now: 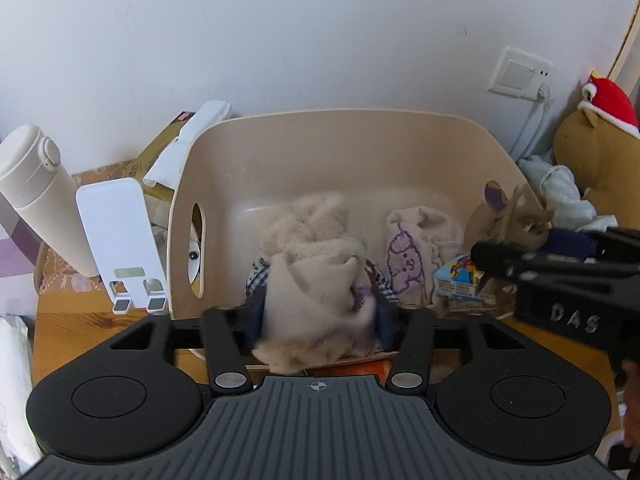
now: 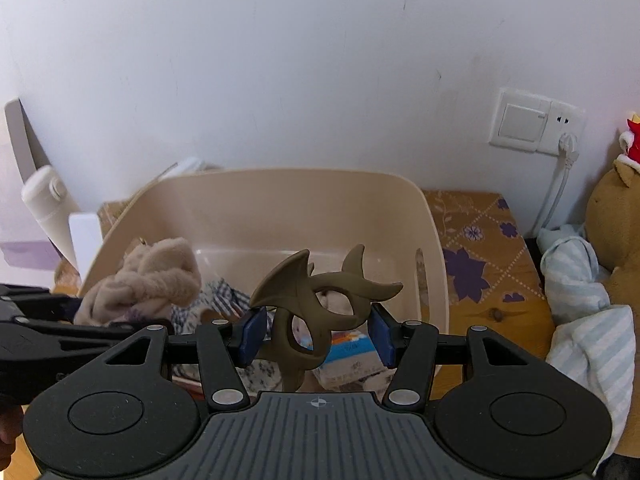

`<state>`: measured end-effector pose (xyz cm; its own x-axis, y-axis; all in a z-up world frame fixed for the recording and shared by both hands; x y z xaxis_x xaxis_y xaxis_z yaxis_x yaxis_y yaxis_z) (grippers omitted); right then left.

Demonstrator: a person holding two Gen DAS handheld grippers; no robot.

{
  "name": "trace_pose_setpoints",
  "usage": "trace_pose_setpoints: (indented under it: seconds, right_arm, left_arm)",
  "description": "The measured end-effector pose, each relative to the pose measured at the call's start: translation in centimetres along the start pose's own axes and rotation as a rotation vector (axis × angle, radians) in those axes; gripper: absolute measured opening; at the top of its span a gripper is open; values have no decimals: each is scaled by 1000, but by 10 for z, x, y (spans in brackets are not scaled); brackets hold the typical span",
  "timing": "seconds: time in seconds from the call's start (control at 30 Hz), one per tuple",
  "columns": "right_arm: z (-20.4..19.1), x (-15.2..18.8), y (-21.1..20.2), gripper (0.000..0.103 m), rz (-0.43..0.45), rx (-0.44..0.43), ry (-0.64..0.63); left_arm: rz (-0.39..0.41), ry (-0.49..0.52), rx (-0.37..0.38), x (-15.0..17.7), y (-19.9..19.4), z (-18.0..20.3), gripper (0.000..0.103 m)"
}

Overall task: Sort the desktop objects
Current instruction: 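Open both grippers to drop the sock and ornament into the basket, then move both grippers back down toward the pile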

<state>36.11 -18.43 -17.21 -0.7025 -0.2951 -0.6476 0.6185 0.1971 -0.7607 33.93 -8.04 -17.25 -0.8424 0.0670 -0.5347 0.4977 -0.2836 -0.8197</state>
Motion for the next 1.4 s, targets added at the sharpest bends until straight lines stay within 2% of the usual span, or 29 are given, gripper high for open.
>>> trace_pose_setpoints:
  seconds: [0.07, 0.13, 0.3, 0.37, 0.57, 0.67, 0.87, 1.17, 1.4]
  right_arm:
    - [1, 5, -6, 77, 20, -11, 30]
    - [3, 9, -10, 86, 24, -25, 50]
    - [2, 17, -17, 91, 7, -11, 55]
    - [1, 21, -23, 101, 15, -11, 62]
    - [-17, 36, -39, 103, 45, -13, 1]
    - [-30, 45, -43, 103, 35, -9, -44]
    - [-42, 66, -42, 103, -16, -27, -72]
    - [-46, 97, -20, 103, -139, -18, -108]
    - [-50, 114, -1, 103, -221, -13, -150]
  left_arm:
    - [31, 5, -30, 0, -3, 0, 81]
    - [48, 12, -39, 2, -7, -5, 83]
    - [29, -2, 1, 8, -16, -23, 83]
    - [34, 10, 2, 12, -23, -30, 83]
    - [42, 18, -4, 24, -44, -62, 83]
    - [56, -5, -24, 30, -53, -83, 83]
    - [31, -14, -50, 44, -57, -118, 83]
    - [-20, 161, -103, 63, -37, -130, 83]
    - [-56, 279, -93, 74, -5, -116, 83]
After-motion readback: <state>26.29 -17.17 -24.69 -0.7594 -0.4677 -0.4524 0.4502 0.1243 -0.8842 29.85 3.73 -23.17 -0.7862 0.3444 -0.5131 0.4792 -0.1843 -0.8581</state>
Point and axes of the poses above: each gripper's, at about its wrist camera, not at the fingertips, and y roughly the way its jaws point, z to its right, x to its underside, the point moved 3 cm from there along y, roughly the way its jaws point, and after that the axes turned 13 degrees about -y, right-handed, at the moved point
